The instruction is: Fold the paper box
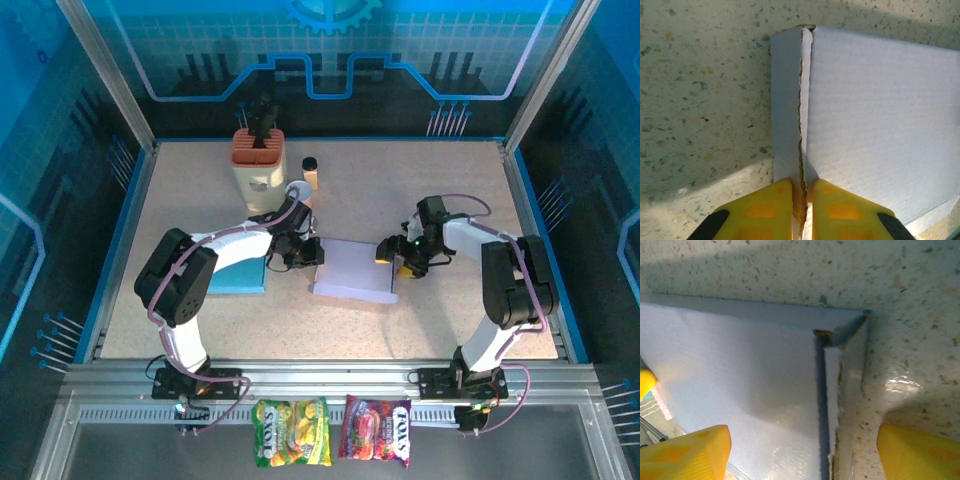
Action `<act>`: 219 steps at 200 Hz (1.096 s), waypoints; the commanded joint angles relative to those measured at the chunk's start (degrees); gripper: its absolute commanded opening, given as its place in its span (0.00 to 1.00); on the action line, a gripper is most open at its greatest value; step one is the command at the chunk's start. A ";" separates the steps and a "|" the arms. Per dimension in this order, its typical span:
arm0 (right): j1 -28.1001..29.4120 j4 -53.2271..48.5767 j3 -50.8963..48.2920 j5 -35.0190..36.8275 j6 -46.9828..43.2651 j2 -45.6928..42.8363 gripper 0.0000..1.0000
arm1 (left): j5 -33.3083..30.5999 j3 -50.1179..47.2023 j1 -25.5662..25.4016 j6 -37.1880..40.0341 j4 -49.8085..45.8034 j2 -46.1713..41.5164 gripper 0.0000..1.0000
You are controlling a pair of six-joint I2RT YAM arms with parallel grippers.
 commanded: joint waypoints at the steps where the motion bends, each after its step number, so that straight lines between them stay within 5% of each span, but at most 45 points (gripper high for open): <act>1: -1.92 -0.02 0.10 -1.86 -1.53 -0.08 0.78 | 2.08 -4.22 0.99 -3.74 3.04 0.20 0.11; 149: 0.10 10.08 0.43 -18.00 -1.20 4.33 0.77 | 9.79 -14.36 6.80 -8.76 16.60 -1.38 0.09; 192: 2.22 16.23 -0.48 -19.96 6.17 3.59 0.64 | 9.63 -13.84 6.81 -8.94 17.09 -1.69 0.11; 219: 1.77 17.35 -0.95 -20.14 11.61 2.49 0.49 | 8.49 -12.90 6.85 -7.63 16.87 -5.11 0.22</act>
